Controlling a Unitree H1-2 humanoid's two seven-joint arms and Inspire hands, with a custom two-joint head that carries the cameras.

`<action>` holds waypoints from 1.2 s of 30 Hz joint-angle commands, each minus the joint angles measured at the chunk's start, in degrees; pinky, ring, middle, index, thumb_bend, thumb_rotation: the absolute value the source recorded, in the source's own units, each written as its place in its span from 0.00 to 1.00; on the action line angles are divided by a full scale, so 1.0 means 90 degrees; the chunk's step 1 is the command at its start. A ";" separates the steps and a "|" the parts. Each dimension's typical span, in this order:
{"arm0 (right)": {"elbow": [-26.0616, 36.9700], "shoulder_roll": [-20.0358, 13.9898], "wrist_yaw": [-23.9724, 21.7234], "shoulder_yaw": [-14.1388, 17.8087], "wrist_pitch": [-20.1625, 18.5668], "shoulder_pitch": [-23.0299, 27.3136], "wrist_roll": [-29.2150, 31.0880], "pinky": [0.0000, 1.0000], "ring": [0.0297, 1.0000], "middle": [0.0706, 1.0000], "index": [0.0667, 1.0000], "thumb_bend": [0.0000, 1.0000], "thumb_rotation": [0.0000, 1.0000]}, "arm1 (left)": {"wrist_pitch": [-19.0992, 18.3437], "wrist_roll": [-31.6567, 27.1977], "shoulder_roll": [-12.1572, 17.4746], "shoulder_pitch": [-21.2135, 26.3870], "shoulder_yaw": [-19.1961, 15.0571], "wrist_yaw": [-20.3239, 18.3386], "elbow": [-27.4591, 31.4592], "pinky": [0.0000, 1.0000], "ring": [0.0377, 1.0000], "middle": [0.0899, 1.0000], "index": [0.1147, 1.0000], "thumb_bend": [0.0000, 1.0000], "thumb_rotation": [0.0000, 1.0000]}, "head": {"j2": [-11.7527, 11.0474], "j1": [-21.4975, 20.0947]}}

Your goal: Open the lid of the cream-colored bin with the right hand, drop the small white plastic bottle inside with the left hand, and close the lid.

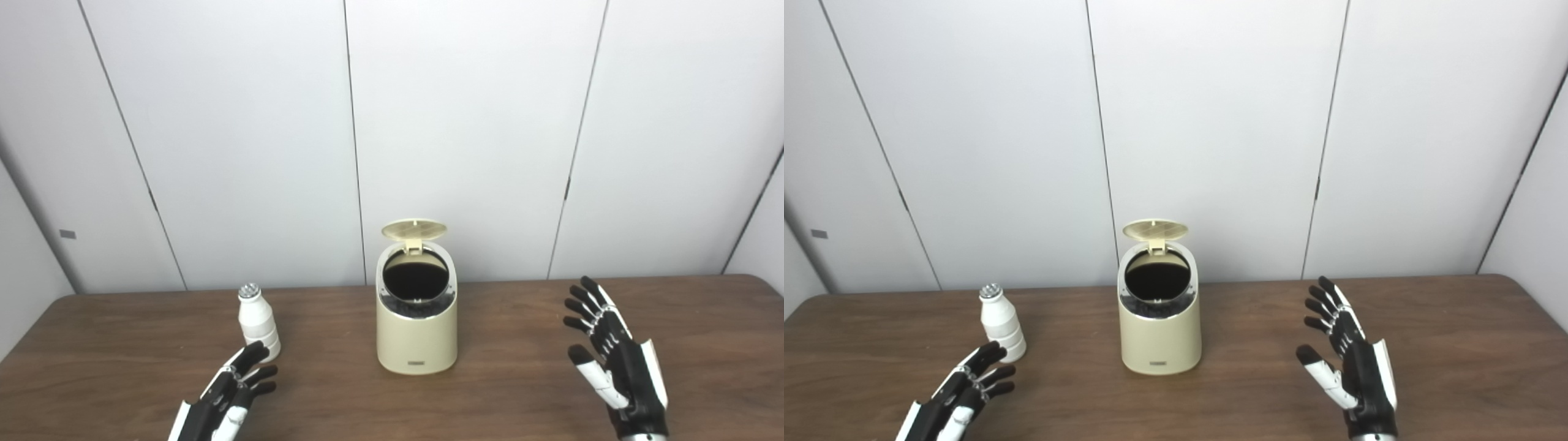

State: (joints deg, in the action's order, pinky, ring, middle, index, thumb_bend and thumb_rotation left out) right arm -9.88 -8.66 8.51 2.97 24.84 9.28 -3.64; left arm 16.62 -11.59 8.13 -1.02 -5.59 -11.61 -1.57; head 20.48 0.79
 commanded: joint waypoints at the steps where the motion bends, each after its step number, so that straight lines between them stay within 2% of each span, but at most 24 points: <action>1: -0.0269 0.0169 0.0125 -0.0128 0.0230 -0.0372 -0.0084 0.75 0.84 0.87 0.89 0.80 0.72 | -0.0031 -0.0201 -0.0174 -0.0421 0.0081 -0.0034 -0.0173 0.78 0.82 0.89 0.88 0.62 0.65 | 0.0003 0.0016; 5: -0.0386 0.0224 0.0199 -0.0232 0.0230 -0.0306 -0.0081 0.79 0.86 0.88 0.91 0.79 0.72 | -0.0081 -0.0044 -0.0204 -0.0648 -0.0084 0.0251 0.0251 0.73 0.78 0.84 0.84 0.67 0.62 | 0.0058 0.0080; 9: -0.0391 0.0194 0.0159 -0.0238 0.0230 -0.0272 0.0000 0.79 0.86 0.88 0.91 0.82 0.71 | 0.0335 0.0323 -0.0244 -0.0749 -0.0299 0.0566 0.0459 0.69 0.73 0.80 0.81 0.70 0.57 | 0.0138 0.0140; 11: -0.0379 0.0168 0.0096 -0.0194 0.0231 -0.0271 0.0081 0.81 0.88 0.89 0.92 0.81 0.71 | 0.0600 0.0612 -0.0371 -0.0736 -0.0525 0.0918 0.0569 0.62 0.67 0.75 0.77 0.67 0.51 | 0.0215 0.0178; 13: -0.0359 0.0123 0.0067 -0.0157 0.0232 -0.0303 0.0090 0.82 0.88 0.90 0.93 0.81 0.72 | 0.0677 0.0944 -0.0545 -0.0711 -0.0748 0.1301 0.0733 0.56 0.63 0.70 0.72 0.68 0.44 | 0.0306 0.0191; 16: -0.0278 0.0059 0.0064 -0.0100 0.0231 -0.0409 0.0054 0.80 0.87 0.90 0.93 0.80 0.72 | 0.0748 0.1164 -0.0680 -0.0658 -0.0963 0.1648 0.0884 0.55 0.62 0.68 0.71 0.65 0.39 | 0.0413 0.0180; 21: -0.0067 0.0005 0.0038 -0.0004 0.0229 -0.0612 0.0021 0.79 0.86 0.89 0.92 0.79 0.74 | 0.0694 0.1283 -0.0693 -0.0601 -0.1121 0.1947 0.0986 0.56 0.63 0.69 0.71 0.66 0.40 | 0.0569 0.0156; 25: 0.0124 -0.0032 -0.0014 0.0058 0.0226 -0.0774 0.0028 0.77 0.85 0.88 0.91 0.79 0.73 | 0.0705 0.1698 -0.0684 -0.0537 -0.1245 0.2243 0.1046 0.57 0.64 0.71 0.72 0.64 0.41 | 0.0752 0.0136; 32: 0.0411 -0.0081 -0.0167 0.0148 0.0221 -0.0979 0.0022 0.76 0.84 0.88 0.92 0.75 0.72 | 0.0205 0.2071 -0.0527 -0.0359 -0.1269 0.2411 0.1179 0.58 0.67 0.73 0.74 0.65 0.44 | 0.1069 0.0110; 36: 0.0568 -0.0052 -0.0246 0.0213 0.0157 -0.1076 0.0089 0.77 0.85 0.88 0.91 0.79 0.72 | -0.0021 0.2169 -0.0411 -0.0195 -0.1192 0.2369 0.1120 0.59 0.69 0.77 0.78 0.72 0.47 | 0.1210 0.0061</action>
State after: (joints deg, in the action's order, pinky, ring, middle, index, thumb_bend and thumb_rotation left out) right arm -3.42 -9.00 6.60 4.58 25.05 3.50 -2.52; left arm 16.20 6.90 3.22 -4.92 -16.72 9.41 6.67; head 31.28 1.32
